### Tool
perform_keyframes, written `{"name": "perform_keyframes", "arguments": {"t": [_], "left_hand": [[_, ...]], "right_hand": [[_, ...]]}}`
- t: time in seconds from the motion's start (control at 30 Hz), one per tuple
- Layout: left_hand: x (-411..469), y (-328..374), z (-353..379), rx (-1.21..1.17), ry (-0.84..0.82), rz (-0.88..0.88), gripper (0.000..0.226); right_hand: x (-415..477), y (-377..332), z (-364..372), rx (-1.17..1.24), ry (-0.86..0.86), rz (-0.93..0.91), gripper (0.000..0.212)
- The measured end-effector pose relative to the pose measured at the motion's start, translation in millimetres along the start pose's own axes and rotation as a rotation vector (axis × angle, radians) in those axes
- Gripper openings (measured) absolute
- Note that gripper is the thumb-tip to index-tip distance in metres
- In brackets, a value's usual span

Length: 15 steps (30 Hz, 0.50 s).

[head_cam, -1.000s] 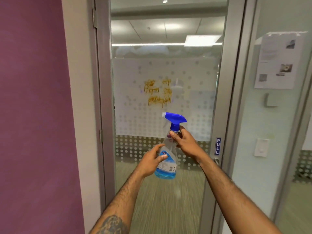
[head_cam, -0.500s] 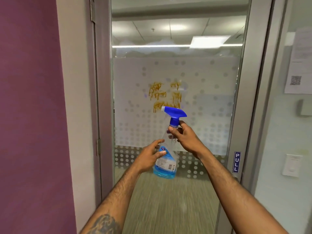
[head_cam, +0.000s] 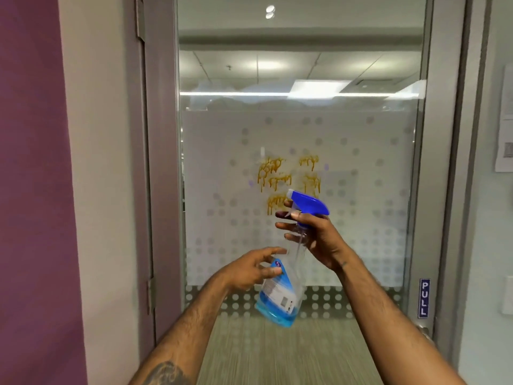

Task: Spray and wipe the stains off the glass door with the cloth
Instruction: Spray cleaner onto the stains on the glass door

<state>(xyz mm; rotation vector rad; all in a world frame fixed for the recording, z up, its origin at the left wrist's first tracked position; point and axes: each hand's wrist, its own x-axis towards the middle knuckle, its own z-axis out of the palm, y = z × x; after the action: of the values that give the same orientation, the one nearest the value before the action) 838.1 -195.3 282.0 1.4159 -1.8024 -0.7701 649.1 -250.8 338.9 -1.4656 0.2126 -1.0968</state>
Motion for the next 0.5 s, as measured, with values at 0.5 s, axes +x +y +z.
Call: {"name": "perform_keyframes", "arguments": {"t": [0.5], "left_hand": [[49.3,3.7,-41.2,-0.211,-0.091,0.064,0.044]], "right_hand": [[66.3,-2.0,9.4,-0.206,0.022,-0.129,0.023]]}}
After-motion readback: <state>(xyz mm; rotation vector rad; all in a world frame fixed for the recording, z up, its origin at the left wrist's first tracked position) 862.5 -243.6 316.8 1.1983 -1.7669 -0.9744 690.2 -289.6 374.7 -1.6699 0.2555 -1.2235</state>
